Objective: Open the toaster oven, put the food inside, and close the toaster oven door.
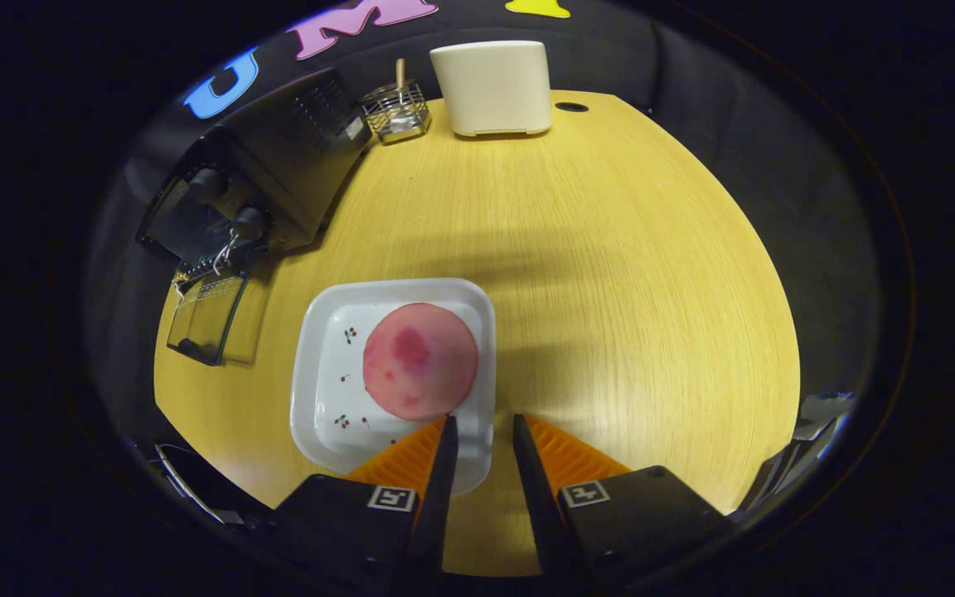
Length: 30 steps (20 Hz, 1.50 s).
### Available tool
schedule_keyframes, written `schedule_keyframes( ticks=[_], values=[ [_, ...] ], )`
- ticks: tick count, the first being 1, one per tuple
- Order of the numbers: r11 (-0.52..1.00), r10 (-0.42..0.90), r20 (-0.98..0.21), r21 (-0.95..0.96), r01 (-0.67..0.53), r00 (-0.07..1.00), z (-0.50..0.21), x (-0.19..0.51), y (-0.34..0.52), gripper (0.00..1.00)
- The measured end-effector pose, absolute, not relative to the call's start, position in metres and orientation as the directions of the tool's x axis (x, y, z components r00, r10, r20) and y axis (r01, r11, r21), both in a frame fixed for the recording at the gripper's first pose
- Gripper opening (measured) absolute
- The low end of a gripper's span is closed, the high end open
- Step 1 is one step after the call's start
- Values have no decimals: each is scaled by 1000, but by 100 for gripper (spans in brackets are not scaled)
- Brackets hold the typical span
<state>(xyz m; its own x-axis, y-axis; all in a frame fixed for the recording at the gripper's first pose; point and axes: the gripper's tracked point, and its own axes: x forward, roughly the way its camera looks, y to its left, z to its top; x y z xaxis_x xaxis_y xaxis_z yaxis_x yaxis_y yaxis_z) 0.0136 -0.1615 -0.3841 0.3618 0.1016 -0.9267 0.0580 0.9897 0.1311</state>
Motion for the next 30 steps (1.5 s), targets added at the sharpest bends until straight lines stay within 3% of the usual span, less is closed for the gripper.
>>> schedule_keyframes(
  ticks=[2, 4, 6, 10, 17, 30],
  values=[
    [991, 77, -930, 110, 71, 360, -386, 14, -164, 33],
    [991, 97, -932, 125, 57, 350, -388, 13, -159, 30],
    [988, 116, -938, 141, 55, 327, -387, 9, -157, 16],
    [958, 210, -926, 258, 122, 313, -386, 10, -149, 8],
    [850, 301, -905, 397, 346, 301, -376, -6, -142, 5],
    [616, 265, -828, 540, 574, 494, -332, -49, -139, 5]
  ],
)
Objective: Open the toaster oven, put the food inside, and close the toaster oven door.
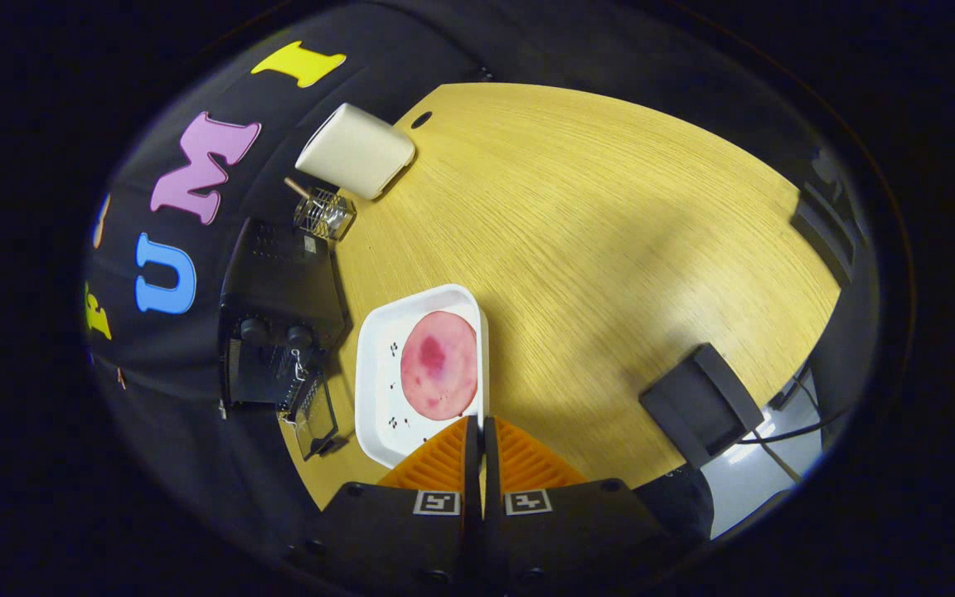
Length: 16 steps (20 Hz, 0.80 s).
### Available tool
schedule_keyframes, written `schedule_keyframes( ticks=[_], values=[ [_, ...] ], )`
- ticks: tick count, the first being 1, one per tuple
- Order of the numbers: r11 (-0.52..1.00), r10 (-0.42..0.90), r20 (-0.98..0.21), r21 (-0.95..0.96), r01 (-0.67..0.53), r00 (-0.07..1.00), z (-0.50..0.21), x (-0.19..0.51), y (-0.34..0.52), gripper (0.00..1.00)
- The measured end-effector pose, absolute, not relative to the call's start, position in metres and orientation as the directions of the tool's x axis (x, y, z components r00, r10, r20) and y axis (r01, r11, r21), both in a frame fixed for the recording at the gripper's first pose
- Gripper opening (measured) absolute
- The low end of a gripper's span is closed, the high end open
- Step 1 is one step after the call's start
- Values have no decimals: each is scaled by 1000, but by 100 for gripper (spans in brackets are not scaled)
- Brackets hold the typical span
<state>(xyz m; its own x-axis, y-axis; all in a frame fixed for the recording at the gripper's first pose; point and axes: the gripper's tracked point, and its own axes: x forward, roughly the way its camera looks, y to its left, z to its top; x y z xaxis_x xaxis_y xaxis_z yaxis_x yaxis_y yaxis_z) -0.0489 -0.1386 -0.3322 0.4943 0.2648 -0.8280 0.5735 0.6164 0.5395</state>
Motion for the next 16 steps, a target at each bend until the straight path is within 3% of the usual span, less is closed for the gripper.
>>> schedule_keyframes(
  ticks=[8, 16],
  values=[
    [570, 248, -778, 599, 562, 577, -298, -85, -108, 6],
    [590, 351, -728, 661, 464, 590, -272, -55, -30, 5]
  ],
)
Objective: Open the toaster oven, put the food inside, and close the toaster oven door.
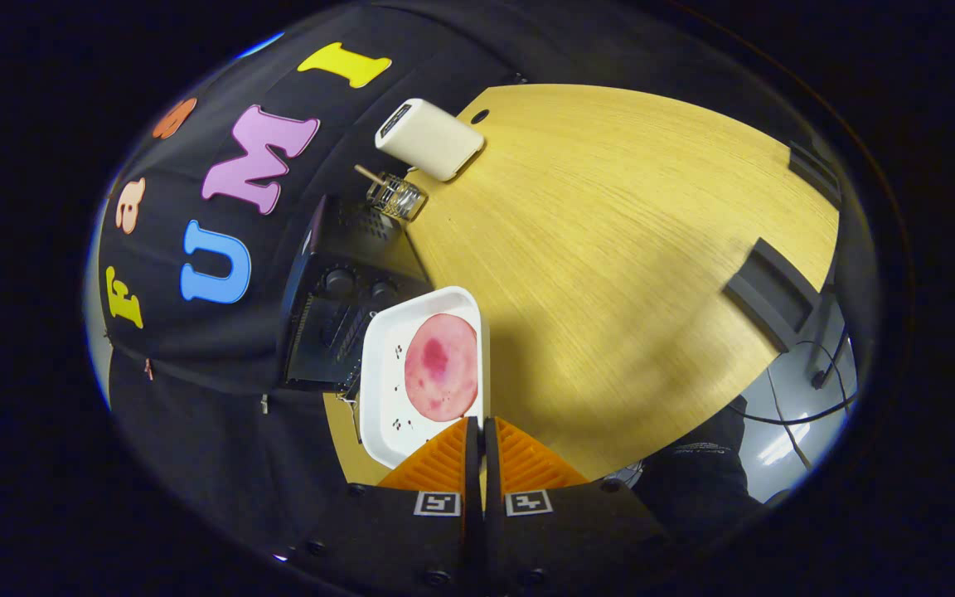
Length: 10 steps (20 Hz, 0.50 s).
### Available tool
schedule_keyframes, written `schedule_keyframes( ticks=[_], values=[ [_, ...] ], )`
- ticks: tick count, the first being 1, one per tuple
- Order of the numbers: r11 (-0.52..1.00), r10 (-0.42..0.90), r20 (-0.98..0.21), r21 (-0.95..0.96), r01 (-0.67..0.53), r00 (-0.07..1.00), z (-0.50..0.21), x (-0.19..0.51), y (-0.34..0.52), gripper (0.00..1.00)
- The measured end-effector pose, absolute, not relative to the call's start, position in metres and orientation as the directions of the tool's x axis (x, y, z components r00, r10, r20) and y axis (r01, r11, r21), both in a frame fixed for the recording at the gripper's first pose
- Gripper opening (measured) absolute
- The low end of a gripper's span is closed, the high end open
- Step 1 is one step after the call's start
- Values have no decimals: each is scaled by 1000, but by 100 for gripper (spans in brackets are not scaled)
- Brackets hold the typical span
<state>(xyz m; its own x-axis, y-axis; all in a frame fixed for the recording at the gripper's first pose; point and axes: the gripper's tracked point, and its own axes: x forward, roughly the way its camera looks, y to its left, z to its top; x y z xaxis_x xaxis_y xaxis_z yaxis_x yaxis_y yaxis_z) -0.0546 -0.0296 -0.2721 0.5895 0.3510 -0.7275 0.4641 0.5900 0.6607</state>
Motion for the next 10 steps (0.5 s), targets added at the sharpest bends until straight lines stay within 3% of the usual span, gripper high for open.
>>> schedule_keyframes(
  ticks=[10],
  values=[
    [634, 461, -685, 699, 331, 564, -260, 15, 66, 5]
  ],
)
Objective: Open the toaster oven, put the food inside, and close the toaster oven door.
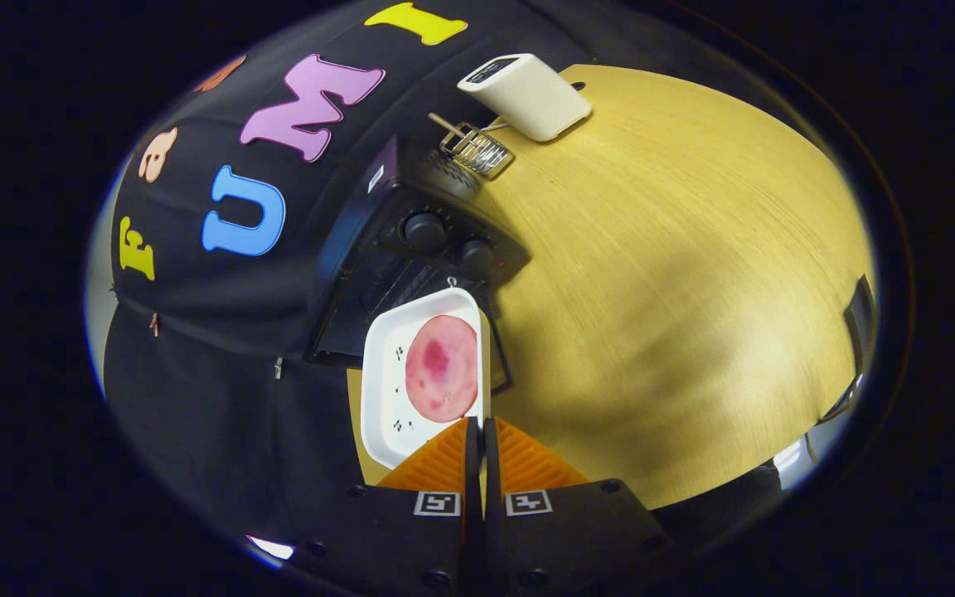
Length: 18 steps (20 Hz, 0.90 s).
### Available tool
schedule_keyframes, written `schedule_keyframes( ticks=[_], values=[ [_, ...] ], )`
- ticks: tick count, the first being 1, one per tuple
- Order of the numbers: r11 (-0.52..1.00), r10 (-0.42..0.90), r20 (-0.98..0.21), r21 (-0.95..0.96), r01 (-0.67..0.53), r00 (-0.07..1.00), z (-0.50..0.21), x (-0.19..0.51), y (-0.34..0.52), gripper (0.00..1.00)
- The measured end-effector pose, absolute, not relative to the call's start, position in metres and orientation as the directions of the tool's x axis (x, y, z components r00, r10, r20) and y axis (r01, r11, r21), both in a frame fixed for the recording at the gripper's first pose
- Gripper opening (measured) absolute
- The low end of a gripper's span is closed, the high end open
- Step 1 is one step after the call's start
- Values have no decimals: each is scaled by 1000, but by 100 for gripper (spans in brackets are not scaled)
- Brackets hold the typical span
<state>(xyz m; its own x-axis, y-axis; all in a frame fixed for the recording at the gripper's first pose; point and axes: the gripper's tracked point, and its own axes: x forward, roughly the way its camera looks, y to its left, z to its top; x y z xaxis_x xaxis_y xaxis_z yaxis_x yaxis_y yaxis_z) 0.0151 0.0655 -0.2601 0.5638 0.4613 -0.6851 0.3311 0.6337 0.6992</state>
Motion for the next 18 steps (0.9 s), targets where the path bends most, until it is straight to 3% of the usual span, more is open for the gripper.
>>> schedule_keyframes(
  ticks=[8, 18],
  values=[
    [611, 470, -663, 721, 327, 583, -274, 64, 128, 5],
    [456, 366, -578, 795, 400, 729, -296, 147, 177, 5]
  ],
)
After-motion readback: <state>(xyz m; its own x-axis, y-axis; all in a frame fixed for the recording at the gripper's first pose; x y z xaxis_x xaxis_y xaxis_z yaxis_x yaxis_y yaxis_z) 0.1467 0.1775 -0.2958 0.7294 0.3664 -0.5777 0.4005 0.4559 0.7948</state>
